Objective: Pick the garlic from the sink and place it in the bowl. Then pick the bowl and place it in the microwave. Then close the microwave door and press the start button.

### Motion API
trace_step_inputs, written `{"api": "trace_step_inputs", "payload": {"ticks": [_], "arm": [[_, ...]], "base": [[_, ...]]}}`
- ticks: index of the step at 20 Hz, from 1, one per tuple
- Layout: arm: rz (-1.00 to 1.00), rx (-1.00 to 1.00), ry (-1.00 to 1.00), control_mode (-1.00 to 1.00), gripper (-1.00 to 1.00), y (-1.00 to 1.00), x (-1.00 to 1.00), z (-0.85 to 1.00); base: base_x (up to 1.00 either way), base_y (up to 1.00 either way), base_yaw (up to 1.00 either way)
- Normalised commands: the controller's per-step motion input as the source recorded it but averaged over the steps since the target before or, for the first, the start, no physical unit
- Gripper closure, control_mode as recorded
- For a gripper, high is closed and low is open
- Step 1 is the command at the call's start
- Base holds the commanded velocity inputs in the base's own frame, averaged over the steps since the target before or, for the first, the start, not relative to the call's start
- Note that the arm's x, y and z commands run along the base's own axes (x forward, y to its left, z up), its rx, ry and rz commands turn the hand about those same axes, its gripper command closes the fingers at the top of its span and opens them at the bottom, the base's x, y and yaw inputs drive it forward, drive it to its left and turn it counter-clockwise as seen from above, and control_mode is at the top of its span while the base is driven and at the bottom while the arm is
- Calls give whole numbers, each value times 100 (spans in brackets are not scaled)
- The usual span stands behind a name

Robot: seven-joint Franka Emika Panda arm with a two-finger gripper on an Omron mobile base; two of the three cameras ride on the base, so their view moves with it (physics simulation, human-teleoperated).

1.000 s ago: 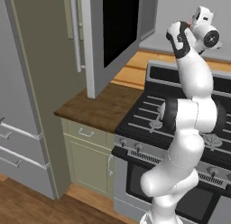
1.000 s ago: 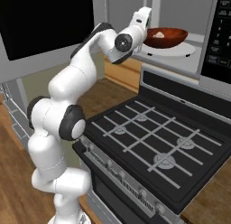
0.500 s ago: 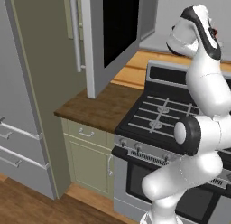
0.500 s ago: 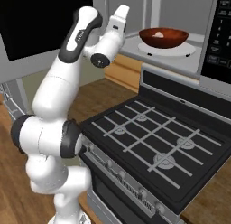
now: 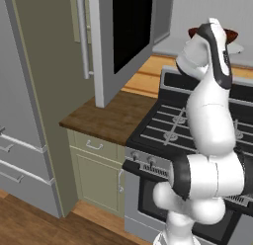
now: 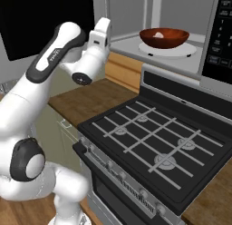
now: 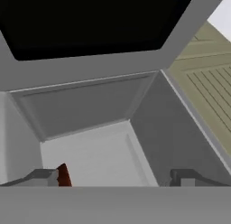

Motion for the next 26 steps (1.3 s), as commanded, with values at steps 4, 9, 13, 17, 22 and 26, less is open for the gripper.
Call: {"api": "trace_step_inputs", "payload": {"ticks": [4,9,13,17,22,26], "arm": [[2,-9,0,-100,-100,-22,-100,76],[5,-9,5,-100,-100,-30,-100,89],[6,-11,14,-100,-100,-13,-100,89],[5,-19,34,-100,-100,11,-100,52],[5,-16,30,-100,-100,55,-100,-2],[4,-8,19,-100,-100,81,-99,-28]], "base": [[0,0,0],[0,0,0],[0,0,0],[0,0,0],[0,0,0],[0,0,0]]}}
